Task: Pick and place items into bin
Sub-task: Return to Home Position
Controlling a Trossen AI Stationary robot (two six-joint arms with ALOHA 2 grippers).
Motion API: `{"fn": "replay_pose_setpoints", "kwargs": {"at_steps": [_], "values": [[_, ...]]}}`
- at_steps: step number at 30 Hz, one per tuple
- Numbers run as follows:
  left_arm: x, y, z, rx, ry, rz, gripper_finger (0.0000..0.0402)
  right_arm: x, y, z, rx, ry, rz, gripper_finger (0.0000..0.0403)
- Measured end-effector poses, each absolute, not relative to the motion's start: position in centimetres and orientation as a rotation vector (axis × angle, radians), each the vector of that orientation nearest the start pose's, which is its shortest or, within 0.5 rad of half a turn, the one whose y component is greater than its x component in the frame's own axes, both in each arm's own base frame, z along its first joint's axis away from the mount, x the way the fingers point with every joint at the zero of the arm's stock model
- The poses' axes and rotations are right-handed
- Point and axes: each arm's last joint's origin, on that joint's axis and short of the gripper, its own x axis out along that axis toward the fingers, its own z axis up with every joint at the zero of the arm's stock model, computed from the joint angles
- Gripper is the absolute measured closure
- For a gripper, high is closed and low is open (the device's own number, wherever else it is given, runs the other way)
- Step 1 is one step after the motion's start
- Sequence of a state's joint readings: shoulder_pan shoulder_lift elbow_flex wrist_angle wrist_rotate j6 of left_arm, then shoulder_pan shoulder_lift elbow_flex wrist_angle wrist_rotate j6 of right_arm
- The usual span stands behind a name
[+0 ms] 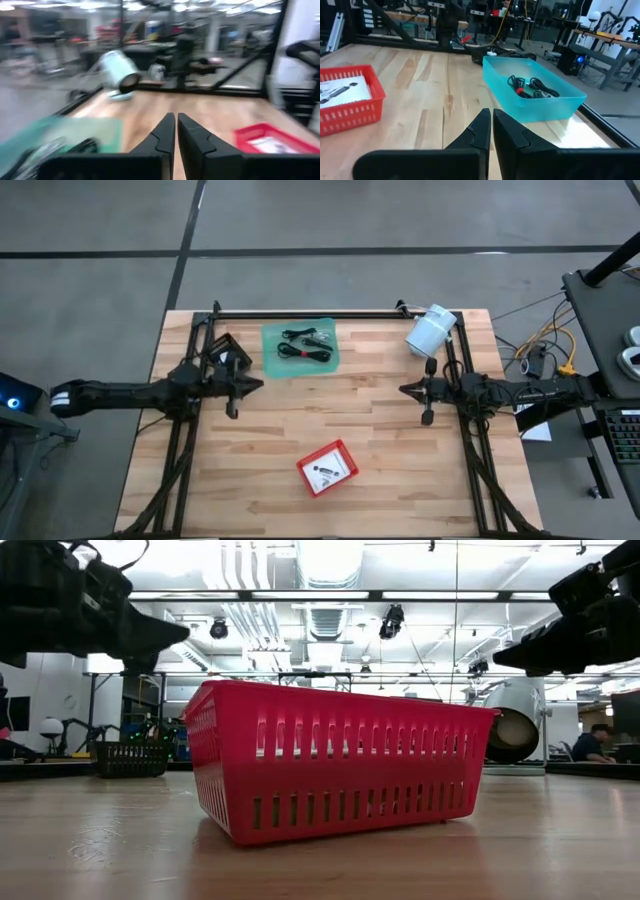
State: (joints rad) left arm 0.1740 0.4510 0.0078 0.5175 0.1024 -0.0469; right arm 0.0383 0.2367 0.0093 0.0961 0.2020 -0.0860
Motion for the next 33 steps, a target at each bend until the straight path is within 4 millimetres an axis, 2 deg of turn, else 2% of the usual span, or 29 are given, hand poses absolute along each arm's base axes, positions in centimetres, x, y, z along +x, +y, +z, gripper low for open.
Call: {"fn": "replay_pose_setpoints", "kwargs": {"at_steps": [3, 8, 12, 19, 28, 33], "values": [[12.2, 1.9, 17.3, -0.043, -0.053, 0.156, 0.0400, 11.1, -0.2, 15.7, -0.095, 0.130, -0.159, 0.0394], [12.0, 1.3, 17.1, -0.042, -0.029, 0.118, 0.0401, 11.1, -0.2, 15.8, -0.091, 0.117, -0.160, 0.0394], [11.9, 0.9, 16.9, -0.070, -0.009, 0.151, 0.0401, 11.1, -0.1, 16.0, -0.067, 0.097, -0.161, 0.0394], [11.8, -1.1, 16.7, 0.016, 0.015, -0.005, 0.0401, 11.2, 0.3, 16.1, 0.021, 0.074, -0.026, 0.0394], [11.1, -1.8, 17.3, 0.019, -0.049, -0.009, 0.0402, 11.2, 0.1, 16.5, -0.011, 0.040, -0.073, 0.0394], [10.3, -1.8, 17.2, -0.053, -0.047, -0.030, 0.0402, 11.2, 0.1, 16.8, -0.043, 0.014, -0.074, 0.0394]]}}
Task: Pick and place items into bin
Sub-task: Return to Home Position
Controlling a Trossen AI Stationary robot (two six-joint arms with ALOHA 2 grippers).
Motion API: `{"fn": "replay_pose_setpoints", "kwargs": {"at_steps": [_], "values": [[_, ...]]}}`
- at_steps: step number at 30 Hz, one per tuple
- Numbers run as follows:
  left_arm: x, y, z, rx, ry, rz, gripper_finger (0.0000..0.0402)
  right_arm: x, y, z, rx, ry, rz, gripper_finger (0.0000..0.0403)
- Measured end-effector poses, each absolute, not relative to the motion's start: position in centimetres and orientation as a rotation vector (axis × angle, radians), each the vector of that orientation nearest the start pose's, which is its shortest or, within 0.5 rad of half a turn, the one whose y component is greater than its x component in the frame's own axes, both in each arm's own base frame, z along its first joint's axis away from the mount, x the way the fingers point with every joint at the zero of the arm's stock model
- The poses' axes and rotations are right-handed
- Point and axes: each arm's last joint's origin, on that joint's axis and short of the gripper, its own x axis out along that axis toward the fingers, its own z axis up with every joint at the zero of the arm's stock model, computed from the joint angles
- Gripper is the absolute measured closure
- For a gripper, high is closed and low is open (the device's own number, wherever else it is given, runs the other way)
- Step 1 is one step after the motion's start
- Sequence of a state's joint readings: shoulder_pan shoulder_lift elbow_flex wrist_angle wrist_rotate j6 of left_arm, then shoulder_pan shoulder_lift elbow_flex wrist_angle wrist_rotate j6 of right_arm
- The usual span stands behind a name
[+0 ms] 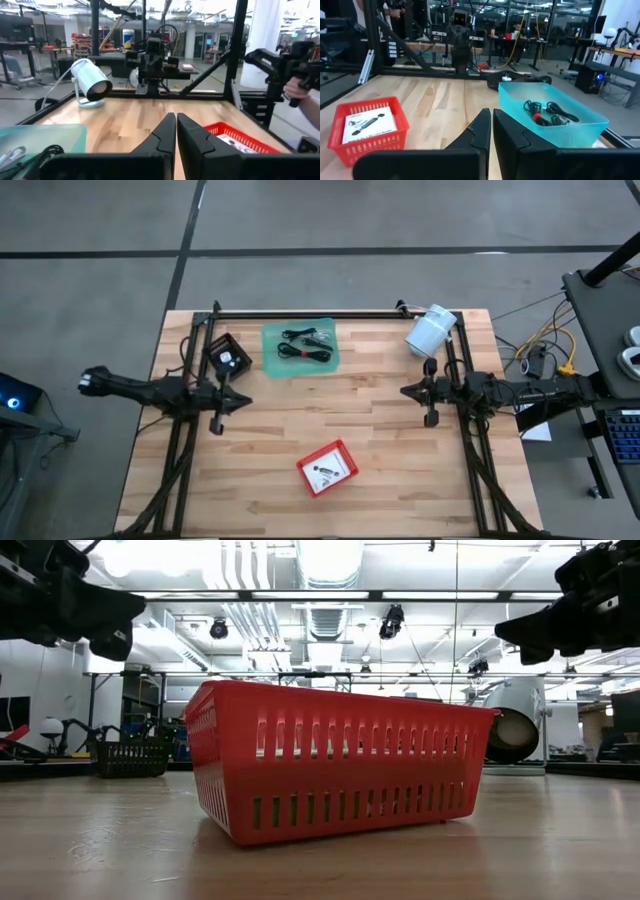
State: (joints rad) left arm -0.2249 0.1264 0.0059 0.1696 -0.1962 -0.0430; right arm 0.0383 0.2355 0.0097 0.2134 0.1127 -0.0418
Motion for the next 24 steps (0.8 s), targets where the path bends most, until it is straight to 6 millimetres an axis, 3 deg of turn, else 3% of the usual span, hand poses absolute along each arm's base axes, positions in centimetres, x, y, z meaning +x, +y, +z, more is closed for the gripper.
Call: {"fn": "replay_pose_setpoints", "kwargs": {"at_steps": [13, 20, 24], "values": [[9.81, -1.71, 17.04, -0.031, -0.050, -0.031, 0.0401, 11.16, 0.12, 16.84, -0.057, 0.006, -0.067, 0.0394], [9.75, -1.71, 17.15, -0.025, -0.062, -0.033, 0.0401, 11.14, 0.67, 16.84, -0.111, -0.003, 0.122, 0.0394], [9.91, -1.74, 16.97, -0.001, -0.041, -0.032, 0.0401, 11.17, 0.58, 16.82, -0.068, 0.003, 0.090, 0.0394]]}}
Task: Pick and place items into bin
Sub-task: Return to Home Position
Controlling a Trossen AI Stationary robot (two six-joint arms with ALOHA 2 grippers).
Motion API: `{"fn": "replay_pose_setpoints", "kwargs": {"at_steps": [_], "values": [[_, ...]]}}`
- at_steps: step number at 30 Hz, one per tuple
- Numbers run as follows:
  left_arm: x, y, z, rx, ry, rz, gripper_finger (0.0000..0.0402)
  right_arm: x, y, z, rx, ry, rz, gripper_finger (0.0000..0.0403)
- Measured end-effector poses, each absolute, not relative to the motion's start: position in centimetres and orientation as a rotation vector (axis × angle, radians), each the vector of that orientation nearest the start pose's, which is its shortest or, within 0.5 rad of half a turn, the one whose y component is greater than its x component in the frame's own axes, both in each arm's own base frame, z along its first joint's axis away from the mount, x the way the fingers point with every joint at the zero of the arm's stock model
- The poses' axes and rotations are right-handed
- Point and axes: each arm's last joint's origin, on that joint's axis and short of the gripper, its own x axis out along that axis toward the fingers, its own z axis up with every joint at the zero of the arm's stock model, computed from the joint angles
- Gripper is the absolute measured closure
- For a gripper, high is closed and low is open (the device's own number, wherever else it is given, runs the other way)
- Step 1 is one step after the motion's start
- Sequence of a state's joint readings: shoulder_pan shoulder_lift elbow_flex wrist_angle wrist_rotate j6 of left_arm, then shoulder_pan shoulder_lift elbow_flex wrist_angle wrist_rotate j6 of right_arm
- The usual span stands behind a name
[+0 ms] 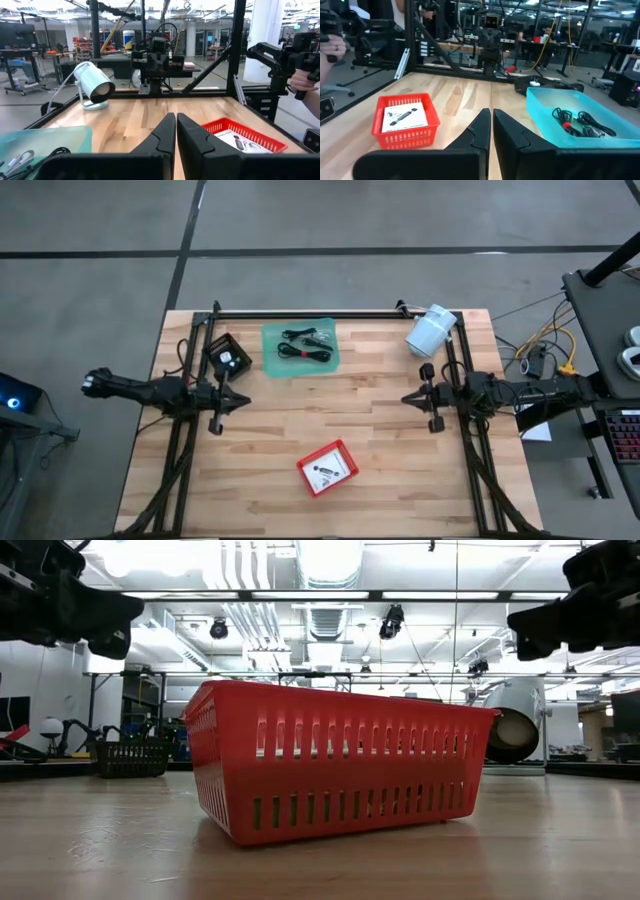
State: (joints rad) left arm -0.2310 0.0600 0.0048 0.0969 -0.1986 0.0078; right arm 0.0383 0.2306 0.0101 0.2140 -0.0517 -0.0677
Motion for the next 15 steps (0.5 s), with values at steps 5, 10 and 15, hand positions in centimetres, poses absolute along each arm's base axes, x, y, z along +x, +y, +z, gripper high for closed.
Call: {"fn": "replay_pose_setpoints", "kwargs": {"at_steps": [5, 10, 15], "values": [[9.88, -1.74, 17.02, -0.002, -0.046, -0.032, 0.0401, 11.19, 0.55, 16.80, -0.067, 0.006, 0.082, 0.0394], [9.86, -1.74, 17.00, -0.003, -0.045, -0.035, 0.0401, 11.20, 0.49, 16.78, -0.071, 0.008, 0.059, 0.0394], [9.96, -1.77, 16.82, -0.039, -0.023, -0.037, 0.0401, 11.20, 0.47, 16.79, -0.130, 0.006, 0.054, 0.0394]]}}
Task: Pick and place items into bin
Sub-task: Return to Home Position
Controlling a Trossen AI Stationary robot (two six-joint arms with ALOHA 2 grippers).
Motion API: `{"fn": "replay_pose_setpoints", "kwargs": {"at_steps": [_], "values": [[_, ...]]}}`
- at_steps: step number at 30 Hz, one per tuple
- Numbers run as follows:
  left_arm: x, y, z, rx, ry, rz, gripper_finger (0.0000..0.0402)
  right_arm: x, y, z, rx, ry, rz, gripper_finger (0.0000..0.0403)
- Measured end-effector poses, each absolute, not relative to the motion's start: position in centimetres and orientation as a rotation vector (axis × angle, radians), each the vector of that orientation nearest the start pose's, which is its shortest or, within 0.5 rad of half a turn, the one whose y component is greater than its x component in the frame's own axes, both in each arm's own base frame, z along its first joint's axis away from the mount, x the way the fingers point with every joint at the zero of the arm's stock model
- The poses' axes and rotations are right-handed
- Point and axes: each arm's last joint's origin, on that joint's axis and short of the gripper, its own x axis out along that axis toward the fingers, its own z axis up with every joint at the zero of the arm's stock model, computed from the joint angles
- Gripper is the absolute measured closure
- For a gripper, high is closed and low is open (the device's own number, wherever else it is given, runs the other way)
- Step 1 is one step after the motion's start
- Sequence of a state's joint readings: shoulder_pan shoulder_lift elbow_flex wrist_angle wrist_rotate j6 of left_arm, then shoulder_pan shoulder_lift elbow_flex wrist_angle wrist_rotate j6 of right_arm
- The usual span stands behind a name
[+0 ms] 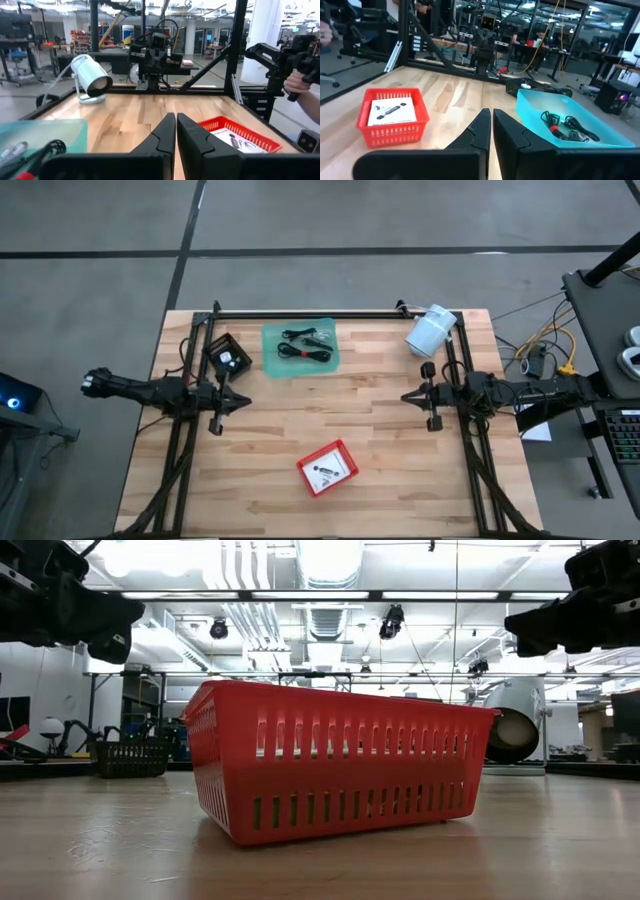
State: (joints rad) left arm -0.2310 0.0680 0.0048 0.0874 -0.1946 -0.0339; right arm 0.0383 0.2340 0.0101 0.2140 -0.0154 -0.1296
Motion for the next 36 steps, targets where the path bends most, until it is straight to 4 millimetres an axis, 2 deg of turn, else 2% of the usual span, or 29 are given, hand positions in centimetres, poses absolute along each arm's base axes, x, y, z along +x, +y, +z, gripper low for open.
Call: {"fn": "replay_pose_setpoints", "kwargs": {"at_steps": [4, 13, 36], "values": [[10.00, -1.78, 16.77, -0.051, -0.018, -0.037, 0.0401, 11.22, 0.48, 16.76, -0.148, 0.009, 0.055, 0.0394], [9.97, -1.77, 16.90, -0.053, -0.031, -0.037, 0.0401, 11.22, 0.48, 16.80, -0.055, 0.007, 0.054, 0.0394], [10.01, -1.78, 16.84, -0.051, -0.024, -0.037, 0.0402, 11.22, 0.48, 16.79, -0.033, 0.009, 0.055, 0.0394]]}}
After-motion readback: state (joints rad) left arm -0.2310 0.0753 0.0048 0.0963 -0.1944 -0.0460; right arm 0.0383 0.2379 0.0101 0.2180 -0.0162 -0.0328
